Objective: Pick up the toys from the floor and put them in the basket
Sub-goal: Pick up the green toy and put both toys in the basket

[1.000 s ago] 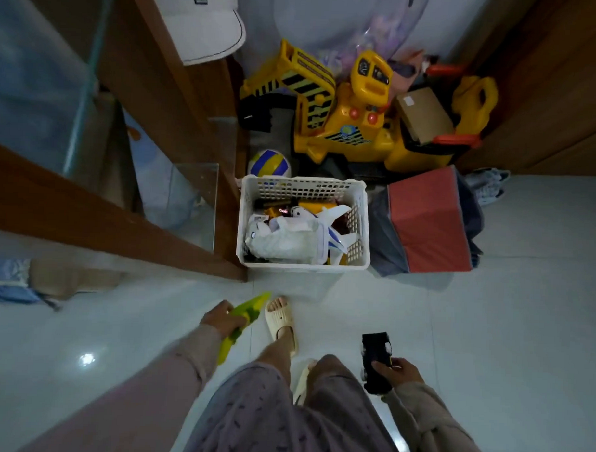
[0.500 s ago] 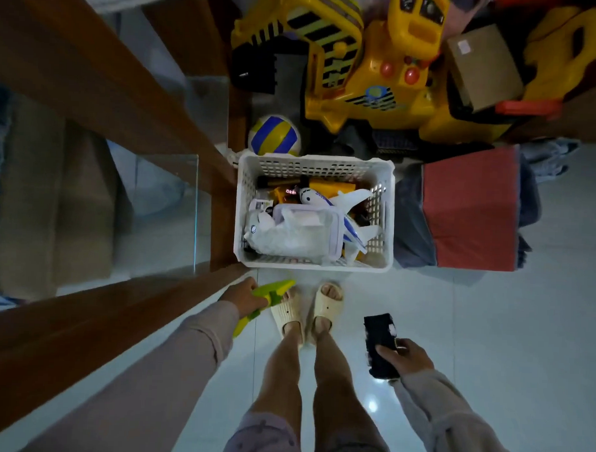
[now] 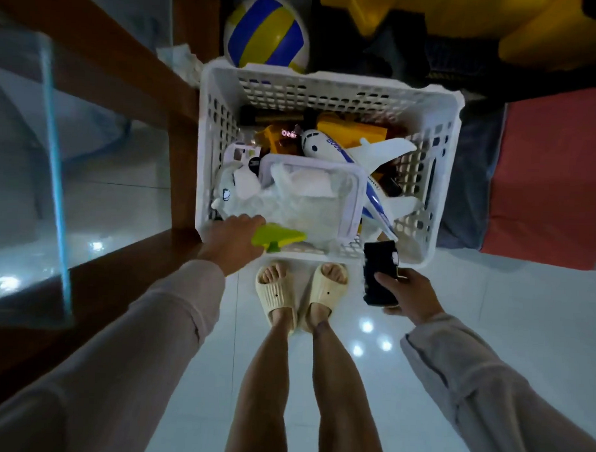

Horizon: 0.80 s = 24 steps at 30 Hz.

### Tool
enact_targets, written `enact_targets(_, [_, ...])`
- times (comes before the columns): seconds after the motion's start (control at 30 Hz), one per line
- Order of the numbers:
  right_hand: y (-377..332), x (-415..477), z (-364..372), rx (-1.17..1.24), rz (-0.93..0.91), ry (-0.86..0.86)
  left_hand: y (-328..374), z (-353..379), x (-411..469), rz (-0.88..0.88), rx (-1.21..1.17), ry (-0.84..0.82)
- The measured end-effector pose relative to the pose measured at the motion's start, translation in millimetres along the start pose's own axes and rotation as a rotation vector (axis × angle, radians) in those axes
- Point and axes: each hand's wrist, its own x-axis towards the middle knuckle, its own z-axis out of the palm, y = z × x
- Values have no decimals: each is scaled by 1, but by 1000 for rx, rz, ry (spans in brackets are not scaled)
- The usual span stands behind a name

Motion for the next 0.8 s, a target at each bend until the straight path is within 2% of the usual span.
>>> enact_targets(0.2, [-17, 37, 11, -2, -116, -16, -3, 24, 20, 109, 296, 161])
enact_targets(0.3, [-24, 54, 20, -62, -177, 46, 1, 32, 19, 114, 371, 200])
enact_targets(0.57, [-39, 89, 59, -29, -265, 253, 6, 47, 32, -59, 108, 126])
enact_targets(0.67, [-41, 98, 67, -52, -273, 239, 6, 49, 35, -66, 46, 138])
enact_targets(0.8, [-37, 100, 62, -294, -232, 157, 3, 53, 26, -75, -162, 172])
